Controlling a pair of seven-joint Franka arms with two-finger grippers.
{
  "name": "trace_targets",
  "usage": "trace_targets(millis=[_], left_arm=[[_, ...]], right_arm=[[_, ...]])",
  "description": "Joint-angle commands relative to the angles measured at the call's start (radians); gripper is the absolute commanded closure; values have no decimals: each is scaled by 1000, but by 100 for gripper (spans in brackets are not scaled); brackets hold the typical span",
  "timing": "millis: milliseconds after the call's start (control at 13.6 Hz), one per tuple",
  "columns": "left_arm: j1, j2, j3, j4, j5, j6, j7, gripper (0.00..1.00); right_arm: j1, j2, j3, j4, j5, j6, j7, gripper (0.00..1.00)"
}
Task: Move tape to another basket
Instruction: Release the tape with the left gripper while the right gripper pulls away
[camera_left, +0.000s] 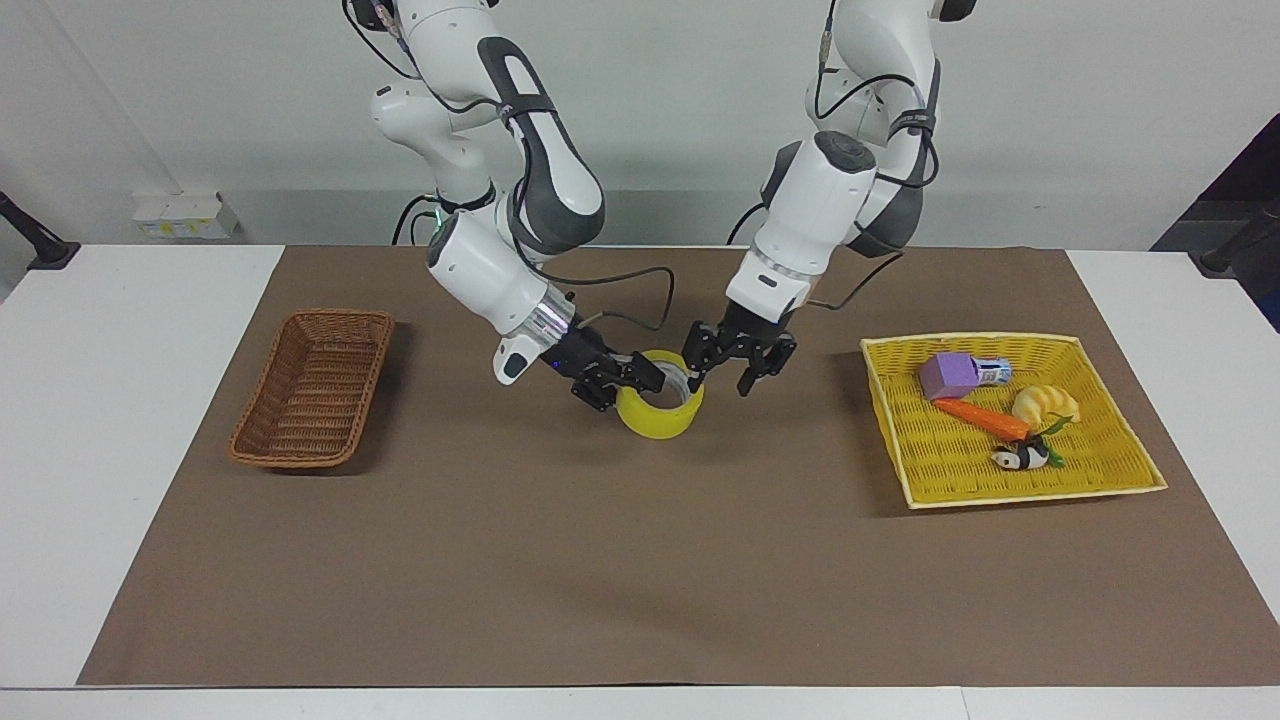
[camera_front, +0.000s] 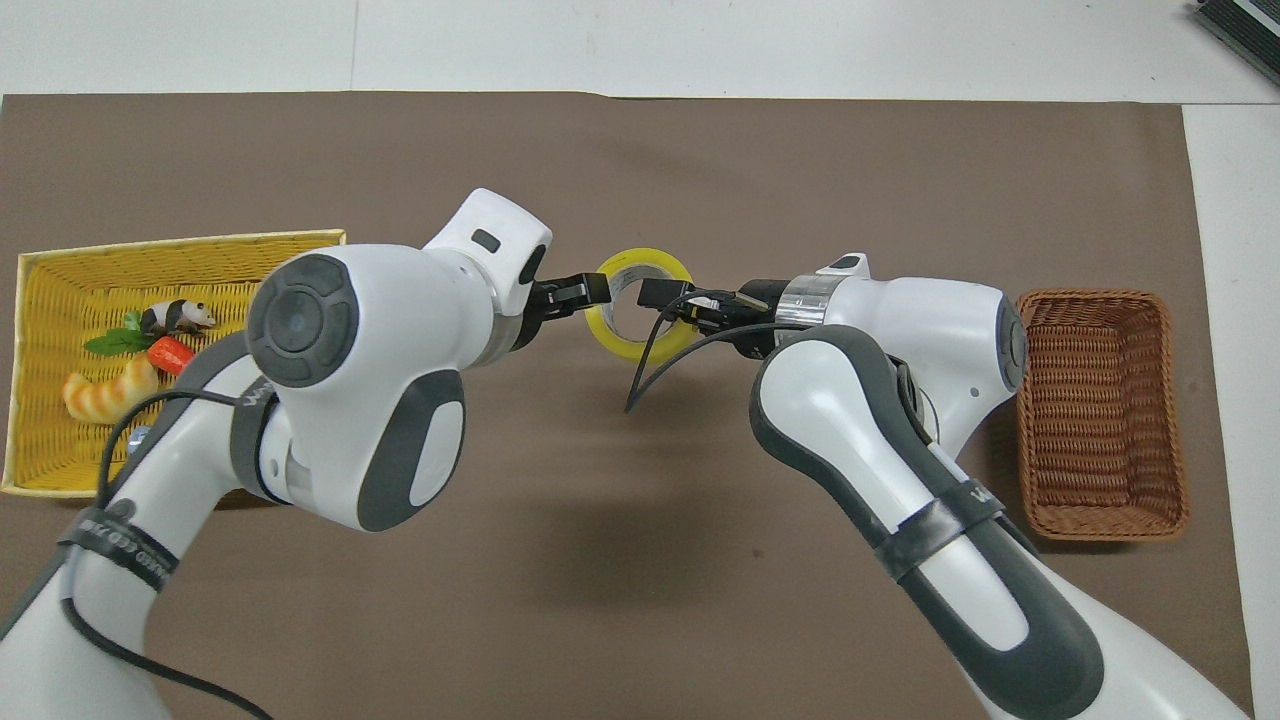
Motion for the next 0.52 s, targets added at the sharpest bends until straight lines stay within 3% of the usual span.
trace_targets(millis=[0, 147, 294, 442], left_arm=[[73, -78, -2, -8, -5, -126, 122, 0], [148, -94, -1, -8, -2, -170, 260, 0], [220, -103, -1, -2, 21, -189, 387, 0], [283, -103, -1, 31, 116, -218, 482, 0]], right_arm=[[24, -1, 0, -6, -157, 10, 144, 100], [21, 0, 0, -6, -272, -3, 218, 100], [21, 0, -4, -14, -296, -9, 229, 100], [8, 0, -10, -14, -384, -36, 286, 100]])
